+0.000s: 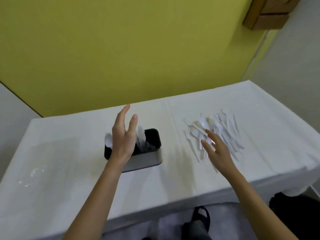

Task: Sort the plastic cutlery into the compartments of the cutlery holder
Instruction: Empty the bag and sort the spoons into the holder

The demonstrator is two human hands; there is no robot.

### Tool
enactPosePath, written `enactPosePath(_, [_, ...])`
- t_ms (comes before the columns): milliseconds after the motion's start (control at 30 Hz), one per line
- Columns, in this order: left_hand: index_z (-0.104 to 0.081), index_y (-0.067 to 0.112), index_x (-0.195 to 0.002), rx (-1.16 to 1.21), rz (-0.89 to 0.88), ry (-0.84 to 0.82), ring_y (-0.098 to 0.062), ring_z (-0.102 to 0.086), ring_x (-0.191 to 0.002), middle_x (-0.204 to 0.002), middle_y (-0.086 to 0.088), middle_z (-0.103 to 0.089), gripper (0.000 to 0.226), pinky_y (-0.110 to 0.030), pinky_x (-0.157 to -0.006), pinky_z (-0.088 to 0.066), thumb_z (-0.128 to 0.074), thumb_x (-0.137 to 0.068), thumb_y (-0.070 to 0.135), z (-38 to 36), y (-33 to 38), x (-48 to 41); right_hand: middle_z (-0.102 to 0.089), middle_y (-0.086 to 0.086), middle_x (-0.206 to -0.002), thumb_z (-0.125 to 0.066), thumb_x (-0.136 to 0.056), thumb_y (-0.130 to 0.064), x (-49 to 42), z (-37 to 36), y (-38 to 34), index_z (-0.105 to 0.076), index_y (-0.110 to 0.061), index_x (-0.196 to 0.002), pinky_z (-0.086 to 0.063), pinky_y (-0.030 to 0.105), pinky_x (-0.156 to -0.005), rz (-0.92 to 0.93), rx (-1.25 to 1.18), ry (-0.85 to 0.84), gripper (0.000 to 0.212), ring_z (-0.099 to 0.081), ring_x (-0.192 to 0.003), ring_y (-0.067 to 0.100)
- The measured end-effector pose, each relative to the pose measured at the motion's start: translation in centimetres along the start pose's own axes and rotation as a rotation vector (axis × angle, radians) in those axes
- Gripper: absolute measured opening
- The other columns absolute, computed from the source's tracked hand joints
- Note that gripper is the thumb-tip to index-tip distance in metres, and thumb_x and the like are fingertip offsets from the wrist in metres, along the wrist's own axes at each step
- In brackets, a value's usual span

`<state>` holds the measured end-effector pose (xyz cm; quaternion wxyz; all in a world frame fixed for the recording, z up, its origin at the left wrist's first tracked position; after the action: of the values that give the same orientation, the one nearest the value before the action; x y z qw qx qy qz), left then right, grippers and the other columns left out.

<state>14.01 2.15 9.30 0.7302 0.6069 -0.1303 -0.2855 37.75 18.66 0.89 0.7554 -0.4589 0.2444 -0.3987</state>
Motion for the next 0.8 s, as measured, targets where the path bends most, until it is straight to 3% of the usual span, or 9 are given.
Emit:
enactPosePath(100, [-0.056, 0.019, -0.127, -0.072, -0.083, -0.042, -0.001, -0.047, -0.123, -0.130, 0.012, -0.055, 0.039, -0.019, -0.104, -0.032, -0.050, -0.091, 0.032, -4.6, 1.0, -0.5, -0.058, -0.001, -0.129, -0.054, -0.096, -0.019, -1.5, 3.3, 2.3, -0.056, -0.013, -0.128, -0.045, 0.031, -0.099, -0.049, 0.008, 0.091, 0.033, -0.053, -0.116, 0.012])
enactPosePath(200, [-0.063, 0.016, -0.113, -0.088, -0.070, -0.066, -0.004, -0.057, -0.107, -0.116, 0.007, -0.063, 0.030, -0.020, -0.091, -0.042, -0.051, -0.089, 0.029, -10.3, 1.1, -1.3, -0.066, 0.004, -0.115, -0.056, -0.094, -0.013, -3.3, 6.4, 4.6, -0.063, -0.008, -0.118, -0.045, 0.008, -0.077, -0.072, 0.123, 0.094, 0.025, -0.060, -0.095, 0.010])
enactPosePath(267, [-0.065, 0.016, -0.106, -0.118, -0.014, -0.090, 0.002, -0.058, -0.092, -0.108, 0.005, -0.065, 0.018, -0.015, -0.078, -0.044, -0.056, -0.092, 0.024, -14.4, 0.2, -1.7, -0.069, 0.004, -0.106, -0.057, -0.093, -0.011, -4.5, 8.0, 6.2, -0.066, -0.009, -0.112, -0.043, 0.002, -0.068, -0.087, 0.184, 0.080, 0.021, -0.060, -0.083, 0.006])
enactPosePath(367, [-0.066, 0.014, -0.103, -0.246, 0.080, -0.156, -0.001, -0.056, -0.080, -0.104, 0.000, -0.066, 0.014, -0.005, -0.066, -0.041, -0.058, -0.092, 0.019, -20.2, -2.6, -1.9, -0.070, 0.003, -0.100, -0.059, -0.092, -0.013, -6.3, 8.7, 8.2, -0.067, -0.011, -0.107, -0.043, 0.005, -0.066, -0.077, 0.296, -0.011, 0.017, -0.059, -0.076, 0.006])
enactPosePath(500, [-0.063, 0.013, -0.109, -0.393, 0.237, -0.278, -0.012, -0.057, -0.085, -0.111, -0.001, -0.063, 0.022, -0.022, -0.075, -0.044, -0.056, -0.092, 0.025, -25.5, -6.5, -1.5, -0.067, 0.001, -0.102, -0.055, -0.093, -0.023, -8.7, 7.3, 8.8, -0.062, -0.012, -0.114, -0.050, 0.024, -0.076, -0.132, 0.387, -0.151, 0.024, -0.060, -0.084, 0.013])
enactPosePath(667, [-0.055, 0.016, -0.117, -0.667, 0.329, -0.321, -0.019, -0.057, -0.102, -0.116, 0.002, -0.052, 0.042, -0.034, -0.084, -0.047, -0.060, -0.087, 0.044, -29.3, -8.2, -1.5, -0.061, 0.004, -0.103, -0.054, -0.093, -0.038, -11.7, 6.4, 8.9, -0.050, -0.010, -0.114, -0.046, 0.028, -0.072, -0.166, 0.644, -0.259, 0.035, -0.062, -0.092, 0.021])
enactPosePath(800, [-0.060, 0.015, -0.105, -0.775, 0.313, -0.307, -0.023, -0.057, -0.099, -0.109, -0.001, -0.054, 0.033, -0.033, -0.082, -0.045, -0.062, -0.086, 0.041, -29.8, -8.3, -1.6, -0.062, 0.006, -0.097, -0.051, -0.095, -0.033, -12.7, 6.3, 9.8, -0.050, -0.009, -0.105, -0.045, 0.029, -0.065, -0.190, 0.638, -0.273, 0.026, -0.059, -0.081, 0.020])
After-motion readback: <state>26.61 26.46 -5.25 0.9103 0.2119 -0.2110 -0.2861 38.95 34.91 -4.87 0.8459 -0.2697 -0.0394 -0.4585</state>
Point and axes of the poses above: each hand's wrist, its own x-axis away from the middle knuckle, its own z-axis out of the back of the hand, y = z × x, the point moved 4 cm from there along -x, towards the middle knuckle
